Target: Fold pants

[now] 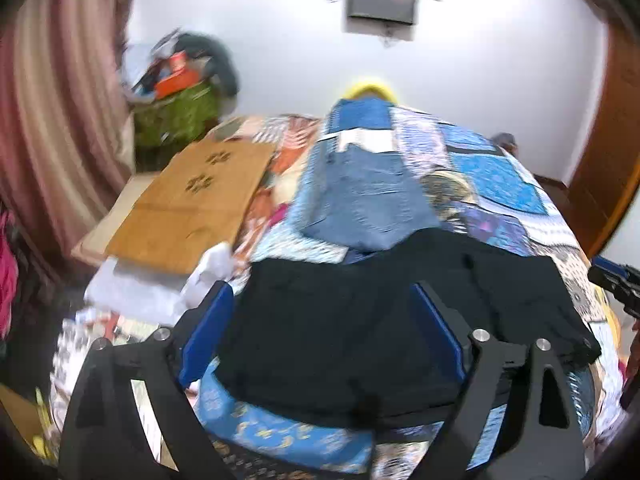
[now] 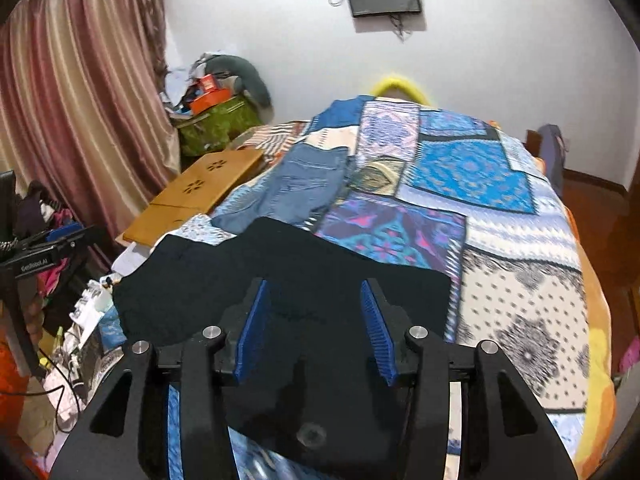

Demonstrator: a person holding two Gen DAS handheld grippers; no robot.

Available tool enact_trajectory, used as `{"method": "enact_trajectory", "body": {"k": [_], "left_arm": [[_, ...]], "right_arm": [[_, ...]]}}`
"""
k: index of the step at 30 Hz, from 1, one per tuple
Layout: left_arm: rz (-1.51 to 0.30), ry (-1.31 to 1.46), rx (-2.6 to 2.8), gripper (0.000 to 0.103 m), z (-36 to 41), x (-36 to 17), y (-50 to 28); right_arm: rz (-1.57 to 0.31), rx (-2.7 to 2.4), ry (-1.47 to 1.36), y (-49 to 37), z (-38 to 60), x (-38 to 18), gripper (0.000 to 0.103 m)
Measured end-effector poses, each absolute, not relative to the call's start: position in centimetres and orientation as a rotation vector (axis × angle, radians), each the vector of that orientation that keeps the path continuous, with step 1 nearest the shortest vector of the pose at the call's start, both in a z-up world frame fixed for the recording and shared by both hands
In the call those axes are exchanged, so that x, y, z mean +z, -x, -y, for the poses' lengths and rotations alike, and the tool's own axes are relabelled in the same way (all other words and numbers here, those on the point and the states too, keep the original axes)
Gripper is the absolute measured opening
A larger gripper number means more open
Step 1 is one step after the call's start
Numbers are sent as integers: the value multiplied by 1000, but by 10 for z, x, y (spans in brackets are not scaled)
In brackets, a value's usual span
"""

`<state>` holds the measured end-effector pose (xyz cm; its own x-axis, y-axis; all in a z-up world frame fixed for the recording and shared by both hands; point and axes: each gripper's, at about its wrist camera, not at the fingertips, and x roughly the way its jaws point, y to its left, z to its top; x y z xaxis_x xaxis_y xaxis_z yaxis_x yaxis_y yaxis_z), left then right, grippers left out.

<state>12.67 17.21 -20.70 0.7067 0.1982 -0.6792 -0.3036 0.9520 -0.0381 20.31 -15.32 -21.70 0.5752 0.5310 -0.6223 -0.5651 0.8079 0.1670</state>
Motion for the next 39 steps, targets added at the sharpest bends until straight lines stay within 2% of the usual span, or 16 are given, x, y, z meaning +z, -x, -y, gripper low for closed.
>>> {"method": "enact_trajectory", "body": {"k": [6, 15, 20, 29, 31, 33, 36, 39], "left_arm": [[-852, 326, 297, 91, -224, -248, -115], [-1051, 484, 248, 91, -240, -322, -111], [-1072, 620, 205, 91, -248, -344, -110], [-1068, 671, 166, 91, -255, -357, -133], [-1065, 668, 184, 78, -256, -358, -138], [-1072, 630, 229, 48, -256, -358, -143], [-1058, 605, 250, 35, -254, -354, -146], [-1036, 514, 261, 31, -245, -341, -147]], "right_arm": [[-731, 677, 100, -206, 123, -226, 44], [-807, 667, 197, -216, 93, -249, 44], [-851, 653, 271, -220, 81, -264, 44], [-926, 671, 280, -228, 78, -279, 45], [-928, 672, 278, -227, 77, -279, 45], [-929, 671, 279, -228, 77, -279, 45], [-936, 670, 264, -229, 77, -278, 45], [-941, 672, 240, -229, 80, -276, 45]]}}
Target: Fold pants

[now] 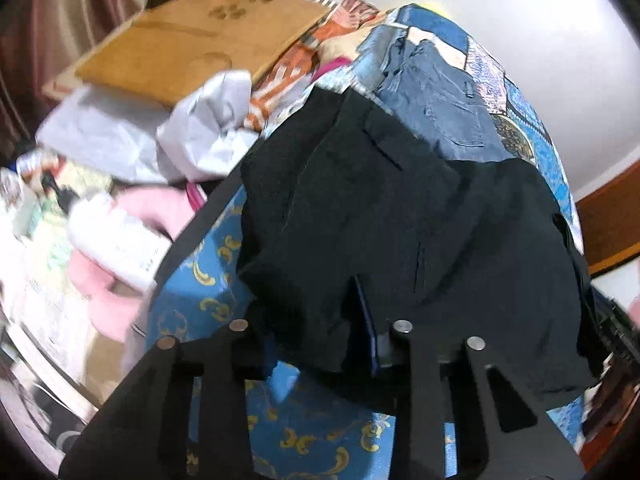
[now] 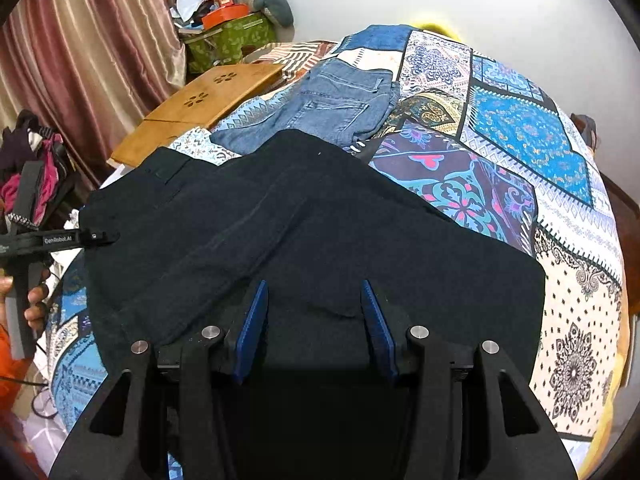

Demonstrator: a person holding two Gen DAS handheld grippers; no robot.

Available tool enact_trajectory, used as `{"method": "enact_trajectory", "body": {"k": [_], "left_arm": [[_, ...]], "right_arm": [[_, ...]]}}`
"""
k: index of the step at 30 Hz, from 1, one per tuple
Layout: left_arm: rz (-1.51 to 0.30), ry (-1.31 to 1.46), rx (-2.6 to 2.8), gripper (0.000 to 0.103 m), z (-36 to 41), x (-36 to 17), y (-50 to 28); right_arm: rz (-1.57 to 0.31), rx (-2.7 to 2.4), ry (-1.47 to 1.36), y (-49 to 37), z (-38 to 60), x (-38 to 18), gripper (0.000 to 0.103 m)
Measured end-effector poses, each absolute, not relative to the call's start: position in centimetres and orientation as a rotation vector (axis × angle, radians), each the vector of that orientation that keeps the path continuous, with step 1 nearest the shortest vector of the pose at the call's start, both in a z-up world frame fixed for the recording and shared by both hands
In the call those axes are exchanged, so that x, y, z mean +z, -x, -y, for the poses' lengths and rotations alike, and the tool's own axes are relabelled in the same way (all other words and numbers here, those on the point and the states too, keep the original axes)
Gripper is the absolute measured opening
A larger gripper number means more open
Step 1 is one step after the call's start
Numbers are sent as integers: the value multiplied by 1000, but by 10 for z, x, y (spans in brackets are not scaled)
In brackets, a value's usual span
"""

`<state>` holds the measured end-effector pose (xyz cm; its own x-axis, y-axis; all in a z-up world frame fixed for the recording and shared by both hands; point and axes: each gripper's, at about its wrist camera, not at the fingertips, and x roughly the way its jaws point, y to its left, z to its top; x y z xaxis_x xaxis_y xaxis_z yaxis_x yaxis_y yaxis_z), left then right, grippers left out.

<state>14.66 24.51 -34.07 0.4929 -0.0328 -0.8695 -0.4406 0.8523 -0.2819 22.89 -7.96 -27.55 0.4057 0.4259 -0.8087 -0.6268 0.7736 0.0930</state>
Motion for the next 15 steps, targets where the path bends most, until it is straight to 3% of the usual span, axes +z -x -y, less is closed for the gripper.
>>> {"method": "enact_trajectory", "body": {"k": [15], "left_arm": [[-758, 291, 110, 25, -183, -203, -169]], "right_arm": [[-857, 585, 138, -204, 143, -241, 45]]}}
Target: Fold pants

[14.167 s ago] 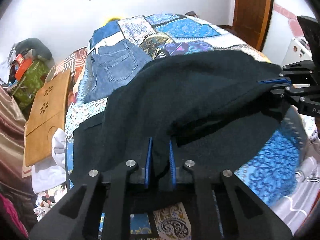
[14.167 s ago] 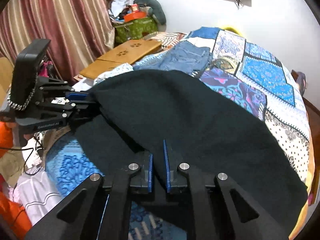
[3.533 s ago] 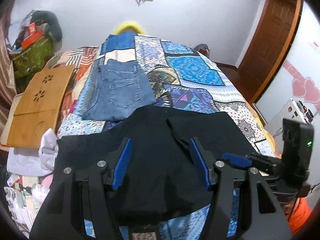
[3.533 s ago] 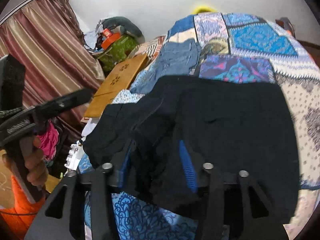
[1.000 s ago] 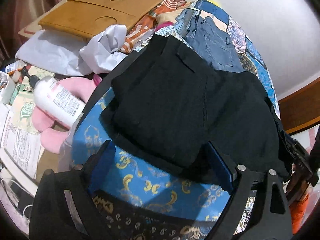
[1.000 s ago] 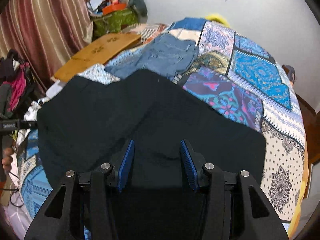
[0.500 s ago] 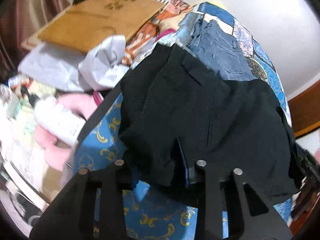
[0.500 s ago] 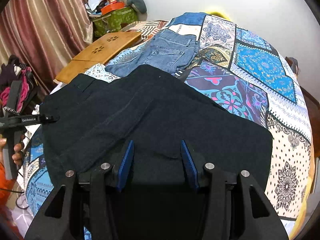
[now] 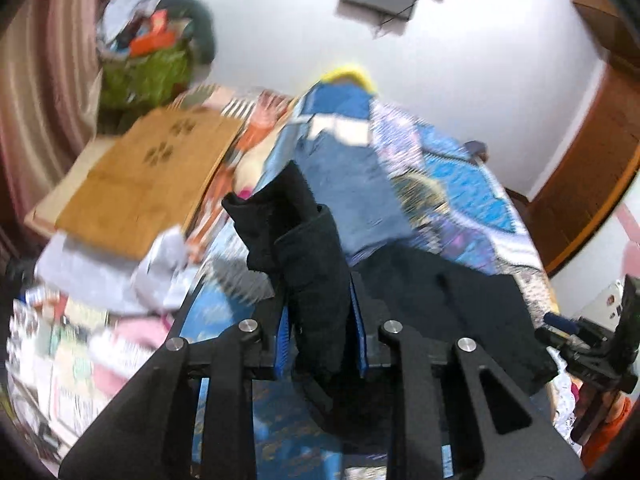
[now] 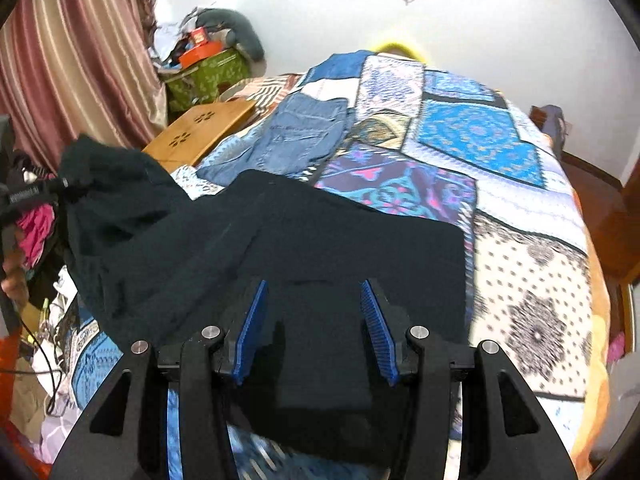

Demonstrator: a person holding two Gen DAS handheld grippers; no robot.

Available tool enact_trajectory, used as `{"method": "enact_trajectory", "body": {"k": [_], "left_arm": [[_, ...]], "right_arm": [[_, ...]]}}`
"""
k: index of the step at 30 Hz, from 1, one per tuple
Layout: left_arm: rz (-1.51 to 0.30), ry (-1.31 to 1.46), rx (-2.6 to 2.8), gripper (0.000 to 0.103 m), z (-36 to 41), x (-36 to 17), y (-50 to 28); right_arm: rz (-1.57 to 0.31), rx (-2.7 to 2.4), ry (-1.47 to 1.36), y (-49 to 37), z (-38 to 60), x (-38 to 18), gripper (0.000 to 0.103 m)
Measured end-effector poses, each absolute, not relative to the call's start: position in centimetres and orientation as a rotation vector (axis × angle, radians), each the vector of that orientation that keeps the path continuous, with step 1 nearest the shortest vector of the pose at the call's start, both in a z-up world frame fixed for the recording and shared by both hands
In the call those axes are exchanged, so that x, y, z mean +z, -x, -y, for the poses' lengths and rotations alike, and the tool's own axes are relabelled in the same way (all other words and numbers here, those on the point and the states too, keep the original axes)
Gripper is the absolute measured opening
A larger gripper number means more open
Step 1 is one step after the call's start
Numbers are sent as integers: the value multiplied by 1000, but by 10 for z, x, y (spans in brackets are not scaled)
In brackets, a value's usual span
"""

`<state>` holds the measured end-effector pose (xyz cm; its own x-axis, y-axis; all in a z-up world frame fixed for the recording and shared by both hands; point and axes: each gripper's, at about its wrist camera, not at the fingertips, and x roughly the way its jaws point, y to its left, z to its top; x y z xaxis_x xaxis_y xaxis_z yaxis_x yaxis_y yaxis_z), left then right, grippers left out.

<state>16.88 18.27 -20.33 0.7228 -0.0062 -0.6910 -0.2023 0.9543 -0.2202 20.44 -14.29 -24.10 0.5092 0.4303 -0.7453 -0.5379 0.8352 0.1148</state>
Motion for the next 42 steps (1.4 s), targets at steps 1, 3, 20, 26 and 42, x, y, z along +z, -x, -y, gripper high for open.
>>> {"method": "enact_trajectory", "body": {"k": [1, 3, 20, 26, 42], "left_arm": [[-737, 277, 93, 25, -175, -193, -171], [-709, 256, 67, 24, -163, -178, -172], [-694, 89, -234, 20, 9, -126, -237], [-756, 9, -362, 20, 82, -152, -248], [-984, -209, -457, 68, 151, -240, -232]], "right_arm": [[-852, 573, 131, -202, 151, -240, 45], [-850, 550, 119, -200, 165, -239, 45], [-953, 481, -16, -190, 246, -296, 45], [-945, 500, -71, -190, 253, -297, 45], [-923, 474, -110, -170, 274, -286, 45]]}}
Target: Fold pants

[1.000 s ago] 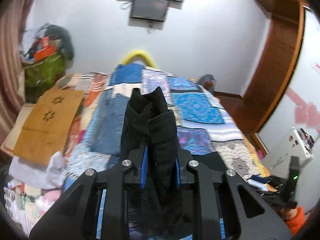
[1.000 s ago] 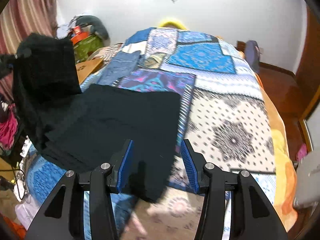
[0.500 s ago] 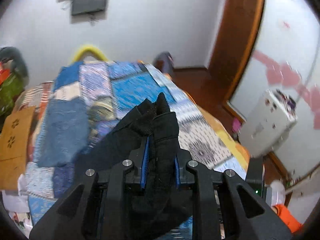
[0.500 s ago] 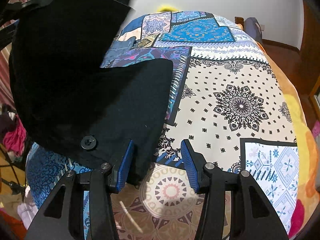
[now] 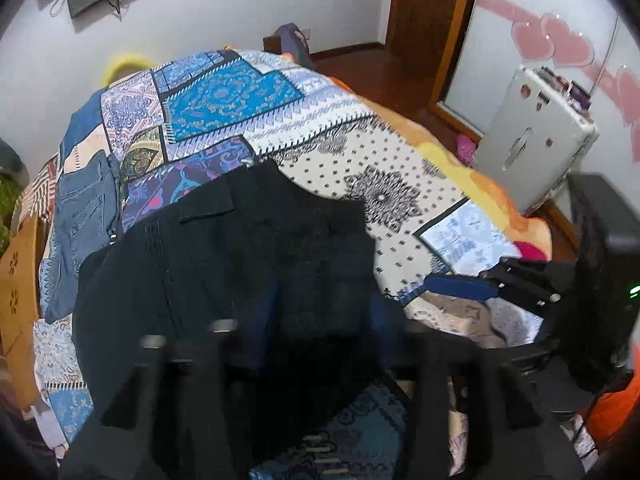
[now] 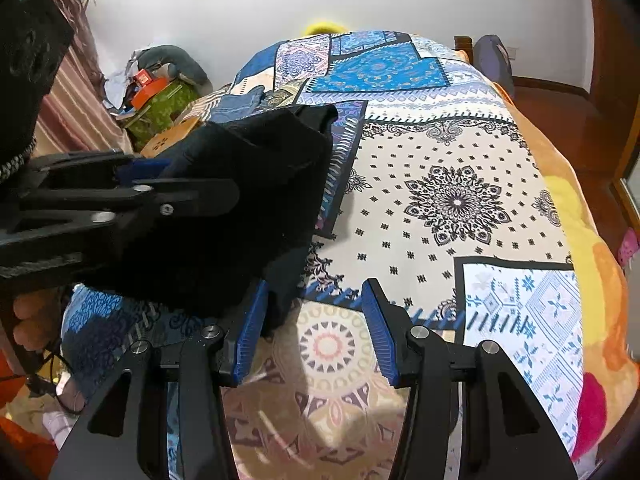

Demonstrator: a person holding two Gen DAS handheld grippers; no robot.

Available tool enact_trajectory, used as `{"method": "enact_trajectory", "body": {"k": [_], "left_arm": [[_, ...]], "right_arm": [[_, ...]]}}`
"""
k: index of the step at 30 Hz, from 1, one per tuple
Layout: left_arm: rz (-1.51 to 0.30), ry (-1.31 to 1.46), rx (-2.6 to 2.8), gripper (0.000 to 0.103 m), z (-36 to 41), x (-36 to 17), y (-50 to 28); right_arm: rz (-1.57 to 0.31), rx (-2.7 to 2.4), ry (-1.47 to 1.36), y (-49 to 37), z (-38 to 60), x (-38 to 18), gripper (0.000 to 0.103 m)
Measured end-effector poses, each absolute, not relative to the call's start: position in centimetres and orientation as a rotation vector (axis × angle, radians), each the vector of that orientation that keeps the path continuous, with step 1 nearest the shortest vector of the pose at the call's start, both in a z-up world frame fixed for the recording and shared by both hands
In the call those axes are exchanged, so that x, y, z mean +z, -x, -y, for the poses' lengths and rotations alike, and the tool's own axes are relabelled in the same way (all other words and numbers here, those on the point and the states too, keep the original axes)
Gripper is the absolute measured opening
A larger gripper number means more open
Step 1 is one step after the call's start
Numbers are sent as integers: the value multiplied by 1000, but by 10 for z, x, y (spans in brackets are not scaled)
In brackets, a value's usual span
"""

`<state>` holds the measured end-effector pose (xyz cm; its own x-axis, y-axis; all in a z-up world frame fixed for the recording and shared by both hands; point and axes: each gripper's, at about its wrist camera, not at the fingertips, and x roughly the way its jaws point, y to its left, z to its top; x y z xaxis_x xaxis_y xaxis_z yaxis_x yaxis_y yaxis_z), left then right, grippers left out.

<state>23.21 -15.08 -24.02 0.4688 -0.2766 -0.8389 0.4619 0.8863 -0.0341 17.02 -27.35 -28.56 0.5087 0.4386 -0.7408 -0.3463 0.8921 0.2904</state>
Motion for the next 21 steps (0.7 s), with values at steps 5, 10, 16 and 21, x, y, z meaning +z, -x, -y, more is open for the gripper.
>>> {"method": "enact_trajectory", "body": {"k": [5, 10, 16, 21], "left_arm": [[-845, -138, -357, 87, 117, -202, -236], [-794, -171, -183, 89, 55, -188, -270], [-900, -220, -25, 89, -17, -230, -341], [-1038, -269, 13, 89, -43, -289, -382]], "right_arm": [[-924, 466, -103, -164, 273, -285, 45], [-926, 481, -100, -158, 269, -284, 45], [-901, 515, -131, -156, 256, -283, 45], [-926, 539, -101, -165, 238, -290, 45]]}}
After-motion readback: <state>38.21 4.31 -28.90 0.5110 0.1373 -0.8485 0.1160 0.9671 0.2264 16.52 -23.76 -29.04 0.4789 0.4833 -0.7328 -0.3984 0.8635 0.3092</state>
